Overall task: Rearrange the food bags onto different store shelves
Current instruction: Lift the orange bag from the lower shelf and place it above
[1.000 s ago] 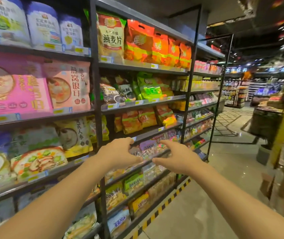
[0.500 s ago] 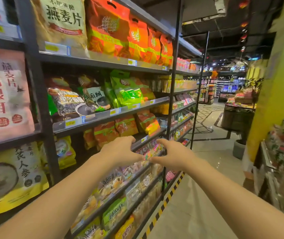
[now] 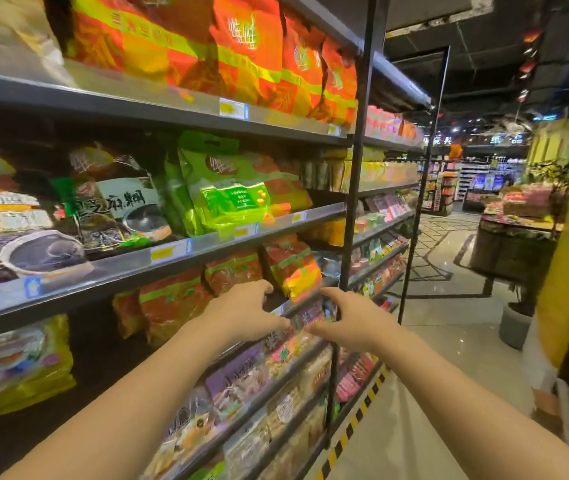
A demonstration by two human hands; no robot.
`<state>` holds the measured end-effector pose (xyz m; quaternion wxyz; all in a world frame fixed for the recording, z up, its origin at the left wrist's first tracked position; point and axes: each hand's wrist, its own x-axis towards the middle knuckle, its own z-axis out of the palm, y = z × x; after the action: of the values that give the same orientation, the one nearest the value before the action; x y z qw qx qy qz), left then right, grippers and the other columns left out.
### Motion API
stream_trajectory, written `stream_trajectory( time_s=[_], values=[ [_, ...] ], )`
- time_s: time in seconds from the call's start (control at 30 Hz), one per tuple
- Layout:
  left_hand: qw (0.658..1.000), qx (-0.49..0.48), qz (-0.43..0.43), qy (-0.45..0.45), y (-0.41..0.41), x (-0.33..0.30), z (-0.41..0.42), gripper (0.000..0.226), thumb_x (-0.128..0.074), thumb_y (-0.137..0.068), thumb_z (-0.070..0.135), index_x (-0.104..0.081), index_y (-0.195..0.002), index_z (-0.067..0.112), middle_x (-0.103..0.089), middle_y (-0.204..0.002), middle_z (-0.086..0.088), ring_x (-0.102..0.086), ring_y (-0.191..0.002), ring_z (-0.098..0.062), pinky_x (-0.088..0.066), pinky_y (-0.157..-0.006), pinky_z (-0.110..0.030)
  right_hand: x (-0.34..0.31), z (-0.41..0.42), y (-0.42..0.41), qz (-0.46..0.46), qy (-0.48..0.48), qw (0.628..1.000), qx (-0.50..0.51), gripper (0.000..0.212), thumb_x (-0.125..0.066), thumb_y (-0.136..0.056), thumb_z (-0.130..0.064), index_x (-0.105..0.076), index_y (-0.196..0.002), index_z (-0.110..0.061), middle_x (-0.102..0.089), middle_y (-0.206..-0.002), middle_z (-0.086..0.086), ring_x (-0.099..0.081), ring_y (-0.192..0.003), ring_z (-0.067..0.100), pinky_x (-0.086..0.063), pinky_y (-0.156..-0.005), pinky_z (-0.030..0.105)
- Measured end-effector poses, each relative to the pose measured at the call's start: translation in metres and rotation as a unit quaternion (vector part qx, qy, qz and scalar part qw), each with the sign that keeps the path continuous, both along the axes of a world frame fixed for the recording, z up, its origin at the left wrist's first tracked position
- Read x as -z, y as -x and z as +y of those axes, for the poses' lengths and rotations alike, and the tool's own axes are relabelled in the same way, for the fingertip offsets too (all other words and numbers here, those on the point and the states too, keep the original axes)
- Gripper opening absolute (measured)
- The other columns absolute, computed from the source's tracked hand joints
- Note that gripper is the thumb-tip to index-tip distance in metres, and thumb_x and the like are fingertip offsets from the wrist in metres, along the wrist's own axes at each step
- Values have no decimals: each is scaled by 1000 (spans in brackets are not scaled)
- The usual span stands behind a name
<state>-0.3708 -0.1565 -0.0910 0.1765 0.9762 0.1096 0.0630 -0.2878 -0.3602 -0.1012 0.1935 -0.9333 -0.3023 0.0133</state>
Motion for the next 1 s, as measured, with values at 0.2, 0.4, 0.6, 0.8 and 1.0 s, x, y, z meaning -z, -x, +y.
stream_trajectory(
  time_s=[0.2,0.4,0.6,0.8,1.0],
  values=[
    [999,-36,-6,22,-103,14,-4,87,-67,-81,65,-38,-153,25,-52,-151,3,-53,-134,-22,-47,-107,-44,6,-10,-123,5,2,1000,-9,96,-62,-79,-75,-24,-157,-33,-43,-155,3,-48,-135,26,-47,-105,48],
    [998,-60,-2,32,-194,31,6,86,-67,-80,63,-39,-152,26,-53,-150,4,-55,-131,-20,-48,-106,-45,22,2,-227,4,10,1000,-21,95,-62,-78,-75,-24,-157,-37,-44,-154,0,-51,-132,25,-50,-101,46],
    [995,-87,18,46,-290,63,37,88,-67,-82,62,-35,-155,25,-49,-154,4,-52,-135,-22,-48,-106,-44,43,37,-332,6,18,999,-42,94,-61,-79,-74,-24,-157,-36,-44,-153,-1,-53,-129,23,-51,-100,45],
    [989,-122,22,75,-393,81,84,87,-69,-83,60,-34,-155,26,-47,-156,1,-52,-135,-25,-47,-107,-46,51,88,-442,29,13,997,-66,93,-64,-82,-68,-24,-158,-31,-51,-149,0,-56,-127,23,-49,-102,45],
    [983,-167,30,76,-468,101,117,92,-66,-81,66,-34,-157,23,-43,-159,-2,-48,-141,-25,-44,-110,-42,69,133,-534,18,18,995,-93,92,-65,-83,-67,-28,-157,-29,-45,-155,3,-46,-138,26,-43,-105,39]
  ],
)
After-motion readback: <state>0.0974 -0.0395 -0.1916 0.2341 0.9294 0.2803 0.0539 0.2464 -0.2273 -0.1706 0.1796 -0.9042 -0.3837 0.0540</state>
